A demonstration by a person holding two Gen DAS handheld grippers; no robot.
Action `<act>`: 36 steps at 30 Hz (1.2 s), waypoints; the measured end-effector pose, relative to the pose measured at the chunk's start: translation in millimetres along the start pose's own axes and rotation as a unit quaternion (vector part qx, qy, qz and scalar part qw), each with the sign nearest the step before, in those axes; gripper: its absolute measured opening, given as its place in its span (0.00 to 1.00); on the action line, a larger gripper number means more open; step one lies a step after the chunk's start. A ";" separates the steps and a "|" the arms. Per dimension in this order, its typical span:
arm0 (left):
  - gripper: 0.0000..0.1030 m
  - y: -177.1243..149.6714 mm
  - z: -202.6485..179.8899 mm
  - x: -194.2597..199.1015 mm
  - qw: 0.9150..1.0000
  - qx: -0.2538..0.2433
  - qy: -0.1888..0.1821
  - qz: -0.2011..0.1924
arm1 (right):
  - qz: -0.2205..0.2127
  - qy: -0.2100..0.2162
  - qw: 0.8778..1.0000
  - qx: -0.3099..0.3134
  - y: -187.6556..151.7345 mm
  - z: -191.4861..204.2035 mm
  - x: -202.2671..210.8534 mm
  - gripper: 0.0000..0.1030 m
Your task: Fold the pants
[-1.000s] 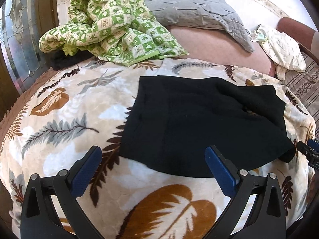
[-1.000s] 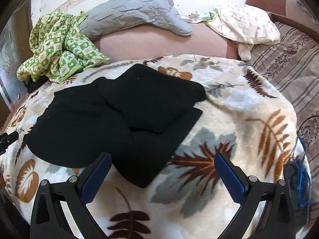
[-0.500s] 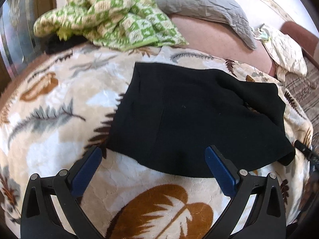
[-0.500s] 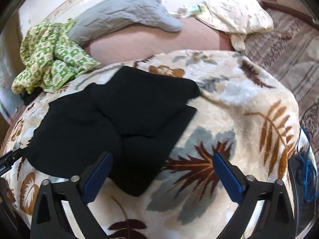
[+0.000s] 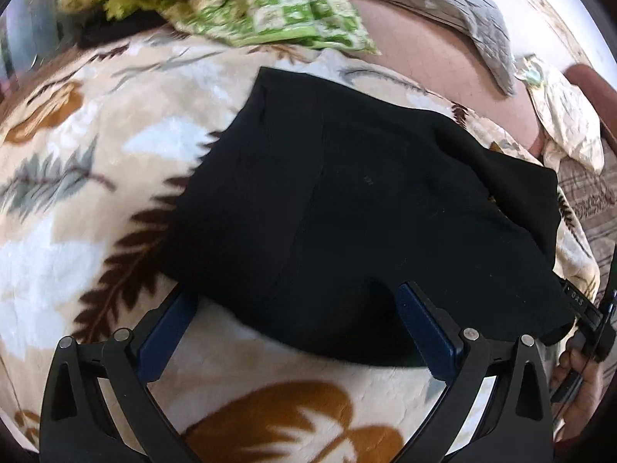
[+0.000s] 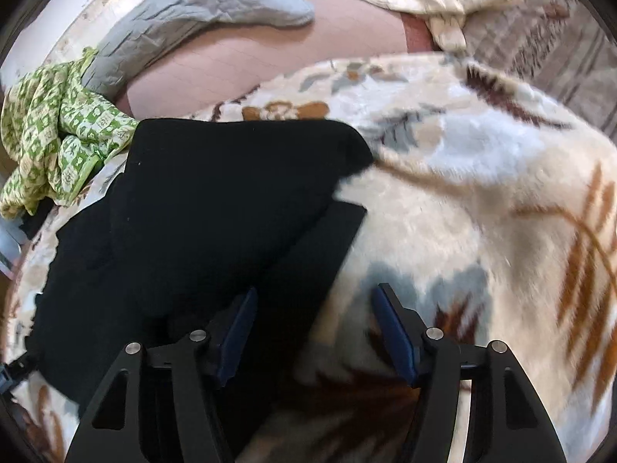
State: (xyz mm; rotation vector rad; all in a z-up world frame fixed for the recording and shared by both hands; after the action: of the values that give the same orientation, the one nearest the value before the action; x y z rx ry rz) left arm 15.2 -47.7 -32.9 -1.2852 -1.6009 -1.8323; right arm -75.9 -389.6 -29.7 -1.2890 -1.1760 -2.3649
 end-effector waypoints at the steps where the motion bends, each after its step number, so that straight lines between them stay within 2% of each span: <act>1: 1.00 1.8 -4.5 -1.8 1.000 -0.008 -0.005 0.003 | -0.002 0.005 1.000 0.005 2.1 3.2 0.8 0.43; 2: 0.96 3.7 -7.5 -2.0 1.000 -0.013 -0.005 0.000 | -0.004 0.015 1.000 0.006 5.0 6.8 2.6 0.09; 3: 0.87 5.1 -8.0 -1.1 1.000 -0.014 -0.006 -0.004 | -0.010 0.021 1.000 0.001 7.9 8.2 6.1 0.04; 5: 0.25 7.7 -7.8 -0.4 1.000 -0.019 -0.001 -0.001 | -0.025 0.026 0.999 -0.009 9.5 7.2 16.1 0.04; 6: 0.22 8.2 -5.8 0.3 1.000 -0.015 -0.009 0.001 | -0.030 0.027 0.999 -0.014 8.8 4.7 21.4 0.04; 9: 0.20 8.8 -0.1 9.5 0.999 -0.004 -0.039 -0.003 | -0.042 0.032 0.998 -0.023 4.1 -4.0 48.2 0.04; 12: 0.19 8.8 4.4 27.8 0.999 -0.015 -0.046 -0.022 | -0.065 0.029 0.997 -0.018 1.2 -16.5 86.0 0.04; 15: 0.19 3.1 11.5 35.4 0.998 -0.010 -0.055 -0.022 | -0.094 0.016 0.995 -0.038 -8.8 -44.5 127.2 0.03; 17: 0.19 -2.0 16.1 37.3 0.998 -0.008 -0.055 -0.017 | -0.102 -0.010 0.993 -0.055 -21.2 -69.4 141.8 0.04; 18: 0.19 -3.3 18.1 37.4 0.998 -0.008 -0.054 -0.014 | -0.091 -0.027 0.993 -0.063 -29.1 -82.7 140.5 0.04; 22: 0.17 -7.9 24.7 43.1 0.999 -0.010 -0.052 -0.013 | -0.020 -0.047 0.994 -0.097 -58.8 -117.9 124.2 0.05; 25: 0.15 -12.5 32.8 48.5 0.998 -0.009 -0.055 -0.013 | -0.019 -0.069 0.993 -0.092 -64.4 -125.5 128.7 0.21; 26: 0.15 -13.5 35.0 49.6 0.998 -0.008 -0.058 -0.013 | -0.025 -0.076 0.992 -0.093 -63.5 -126.8 133.0 0.30; 28: 0.15 -15.9 39.2 50.0 0.998 -0.008 -0.058 -0.012 | -0.045 -0.077 0.991 -0.098 -56.6 -126.2 145.8 0.34; 30: 0.16 -19.0 42.1 48.7 0.998 -0.006 -0.060 -0.009 | -0.060 -0.050 0.992 -0.100 -50.6 -118.3 152.9 0.39; 31: 0.18 -20.0 42.8 48.9 0.998 -0.005 -0.056 -0.006 | -0.063 -0.016 0.993 -0.095 -48.3 -106.7 155.9 0.43; 33: 0.24 -20.4 45.0 53.8 0.998 0.001 -0.055 -0.014 | -0.051 0.050 0.995 -0.073 -50.7 -79.6 154.7 0.60; 34: 0.33 -20.0 45.8 56.5 0.998 0.003 -0.055 -0.018 | -0.040 0.083 0.994 -0.051 -55.2 -59.9 151.3 0.62; 35: 0.51 -18.8 46.6 59.6 0.998 0.005 -0.057 -0.025 | -0.031 0.098 0.994 -0.032 -59.9 -44.2 147.2 0.63; 36: 0.63 -17.6 48.5 62.9 0.998 0.010 -0.058 -0.034 | -0.025 0.106 0.994 -0.015 -64.0 -30.8 142.6 0.63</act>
State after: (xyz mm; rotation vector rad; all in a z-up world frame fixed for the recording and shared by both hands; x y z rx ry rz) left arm -11.8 18.8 5.2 -1.3668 -1.7400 -1.8059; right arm -212.9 -343.2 37.0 -0.9975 -1.1236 -2.4895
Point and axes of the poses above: each gripper's, at about its wrist camera, not at the fingertips, and x roughly against the way its jaws point, z to its left, y to its top, the point moved 6 cm from there along -x, roughly the way its jaws point, and after that the axes turned 14 degrees about -x, right-handed, at the moved point
